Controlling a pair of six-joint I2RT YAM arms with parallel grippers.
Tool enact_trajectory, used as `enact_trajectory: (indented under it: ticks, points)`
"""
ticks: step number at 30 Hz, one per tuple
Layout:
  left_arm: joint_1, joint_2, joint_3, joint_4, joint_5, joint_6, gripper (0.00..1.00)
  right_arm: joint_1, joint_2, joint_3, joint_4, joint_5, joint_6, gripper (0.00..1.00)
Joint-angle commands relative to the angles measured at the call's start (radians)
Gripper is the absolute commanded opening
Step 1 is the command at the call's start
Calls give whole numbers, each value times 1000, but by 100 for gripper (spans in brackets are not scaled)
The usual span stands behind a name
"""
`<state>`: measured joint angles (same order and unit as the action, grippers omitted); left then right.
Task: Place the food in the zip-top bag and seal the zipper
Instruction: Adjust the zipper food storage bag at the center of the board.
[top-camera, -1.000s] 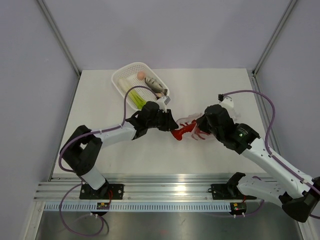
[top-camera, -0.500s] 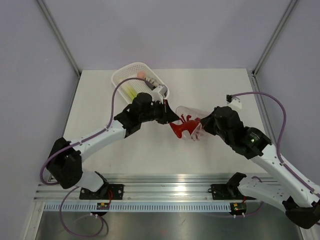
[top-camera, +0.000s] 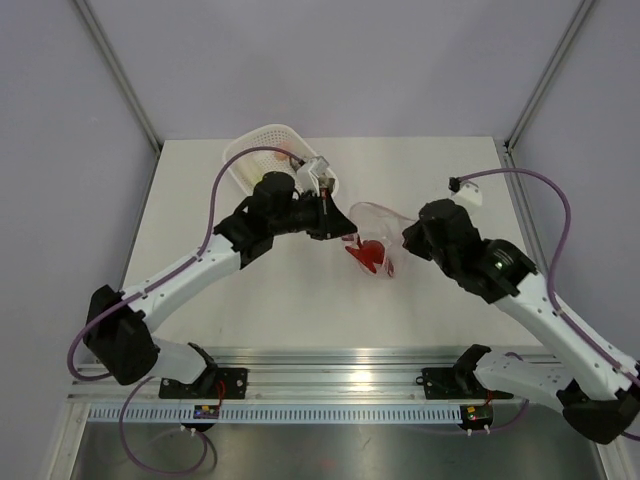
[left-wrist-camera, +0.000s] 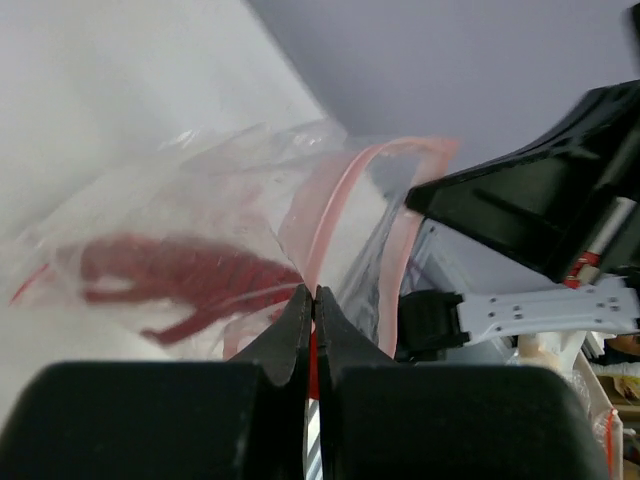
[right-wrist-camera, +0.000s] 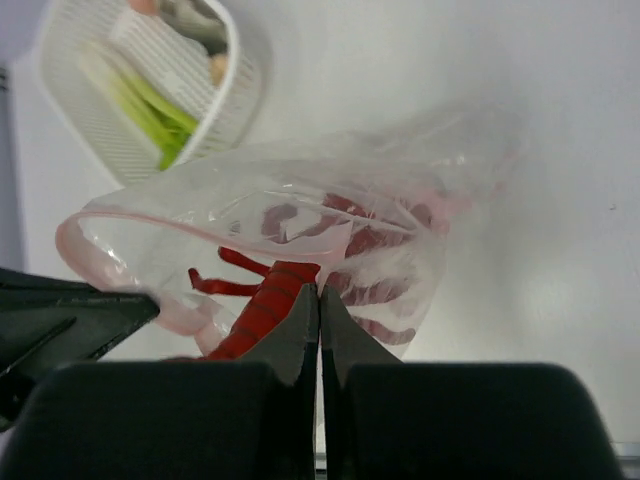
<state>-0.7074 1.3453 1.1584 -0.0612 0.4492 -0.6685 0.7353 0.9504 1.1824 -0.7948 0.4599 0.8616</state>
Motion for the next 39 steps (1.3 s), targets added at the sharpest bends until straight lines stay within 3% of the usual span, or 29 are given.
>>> enact_trajectory:
  ticks: [1,8,12,14,15,16,18,21,29,34,39]
  points:
    - [16,37,-17,-137,17,-8,0,-16,120,48,-104,134,-13,0]
    - [17,-109,11,-330,-61,121,0,-79,111,131,-61,125,-122,1]
    - [19,-60,-3,-335,-29,126,0,-100,148,183,-69,93,-148,2]
    - [17,-58,-17,-257,63,75,0,-103,177,194,-80,60,-164,8]
    - [19,-70,-22,-226,87,52,0,-102,183,195,-80,7,-174,21]
    - [19,-75,-22,-195,121,31,0,-102,189,195,-78,-27,-208,27]
    - [23,-77,6,-143,144,-32,0,-100,186,194,-69,-108,-242,33]
    - [66,-48,43,-75,242,-115,0,-99,151,194,-64,-156,-311,41]
    - [137,25,80,53,358,-249,0,-79,99,296,-132,-260,-460,47]
    - [170,44,138,54,374,-246,0,117,177,378,-185,-129,-486,47]
    - [201,66,132,96,419,-275,0,144,298,413,-228,-10,-458,51]
